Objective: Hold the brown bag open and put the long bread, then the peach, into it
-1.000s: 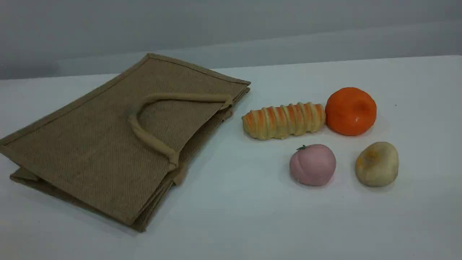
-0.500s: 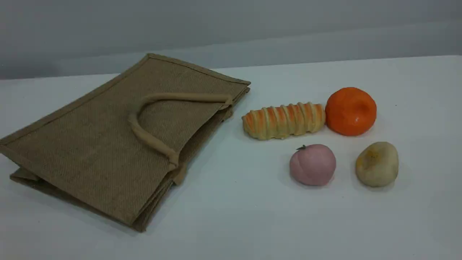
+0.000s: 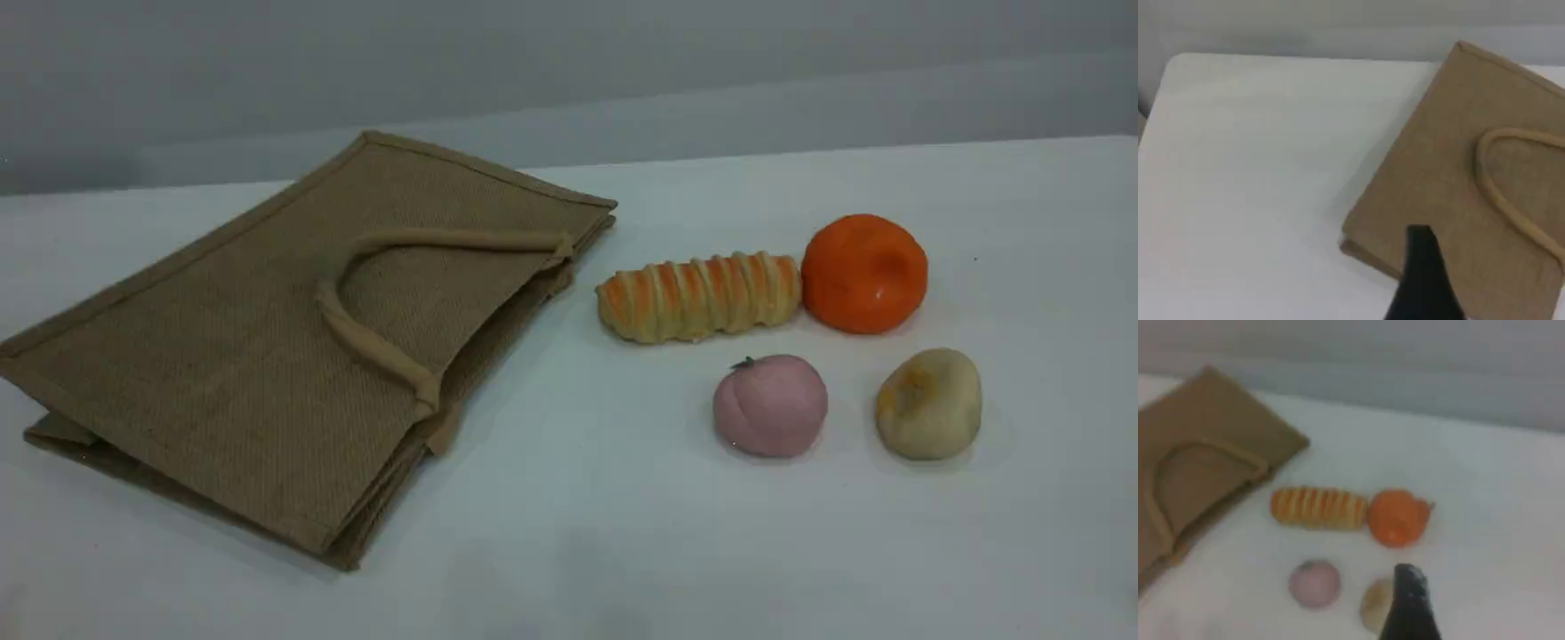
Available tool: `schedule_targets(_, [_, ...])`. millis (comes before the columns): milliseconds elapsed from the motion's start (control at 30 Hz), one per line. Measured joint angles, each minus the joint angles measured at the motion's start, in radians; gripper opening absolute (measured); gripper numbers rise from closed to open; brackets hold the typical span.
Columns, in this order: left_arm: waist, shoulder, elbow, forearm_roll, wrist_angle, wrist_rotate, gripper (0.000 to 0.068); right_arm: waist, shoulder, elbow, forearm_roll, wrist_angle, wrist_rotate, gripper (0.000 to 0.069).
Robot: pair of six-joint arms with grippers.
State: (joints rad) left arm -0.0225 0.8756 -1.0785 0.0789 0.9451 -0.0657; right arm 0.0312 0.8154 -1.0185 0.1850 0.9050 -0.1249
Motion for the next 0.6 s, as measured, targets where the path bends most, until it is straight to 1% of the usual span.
schedule_targets(267, [0.0,0.277,-0.12,0.0,0.005,0.0,0.0451,0.0,0.163,-0.005,0.0,-0.081,-0.001,0.0458])
schedule_targets(600, [0.0,0.559,-0.228,-0.004,-0.023,0.003,0.0451,0.0,0.325,-0.144,0.002,-0.082,0.004,0.0458])
